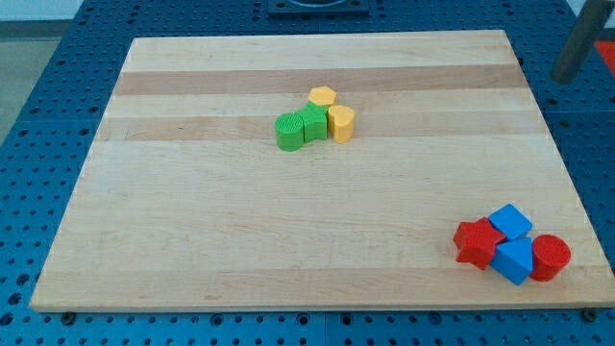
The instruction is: Push the blue cube and red circle towards the center
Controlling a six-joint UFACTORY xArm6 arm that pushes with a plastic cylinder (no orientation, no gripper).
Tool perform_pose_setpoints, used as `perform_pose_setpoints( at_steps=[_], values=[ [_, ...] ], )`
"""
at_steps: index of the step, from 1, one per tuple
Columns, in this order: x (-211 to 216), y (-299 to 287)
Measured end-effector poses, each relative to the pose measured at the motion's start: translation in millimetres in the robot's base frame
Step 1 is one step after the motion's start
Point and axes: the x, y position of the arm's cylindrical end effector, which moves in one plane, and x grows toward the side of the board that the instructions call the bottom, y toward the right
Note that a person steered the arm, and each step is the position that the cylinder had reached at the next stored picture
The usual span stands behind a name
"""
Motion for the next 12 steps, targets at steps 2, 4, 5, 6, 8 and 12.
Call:
perform_pose_setpoints(
  at_steps=[2,4,5,6,8,12],
  values=[
    [65.3,-0.2],
    [184.1,-0.3],
    [241.4,-0.4],
    [292.3,-1.0],
    [310.2,-35.2],
    [280.7,-111.8]
  ],
)
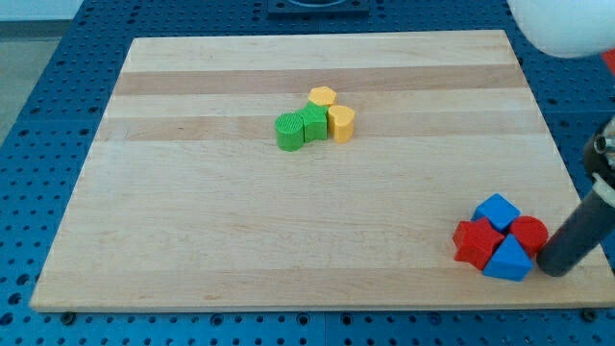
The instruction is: Push the blue cube and red circle towards the center
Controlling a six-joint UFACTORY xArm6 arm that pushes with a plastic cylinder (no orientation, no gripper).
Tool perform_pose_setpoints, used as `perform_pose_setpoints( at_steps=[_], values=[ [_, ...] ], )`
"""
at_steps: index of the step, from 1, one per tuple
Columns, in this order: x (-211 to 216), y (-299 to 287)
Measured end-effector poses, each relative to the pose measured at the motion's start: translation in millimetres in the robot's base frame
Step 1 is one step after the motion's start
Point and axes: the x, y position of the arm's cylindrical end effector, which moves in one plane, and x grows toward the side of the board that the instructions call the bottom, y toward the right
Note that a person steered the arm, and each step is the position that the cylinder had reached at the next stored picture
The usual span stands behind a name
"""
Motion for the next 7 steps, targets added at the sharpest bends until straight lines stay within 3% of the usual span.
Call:
perform_pose_setpoints(
  at_steps=[1,5,7],
  values=[
    [-8.2,-11.9],
    [-120.8,-97.9],
    [-140.5,-106.1]
  ],
)
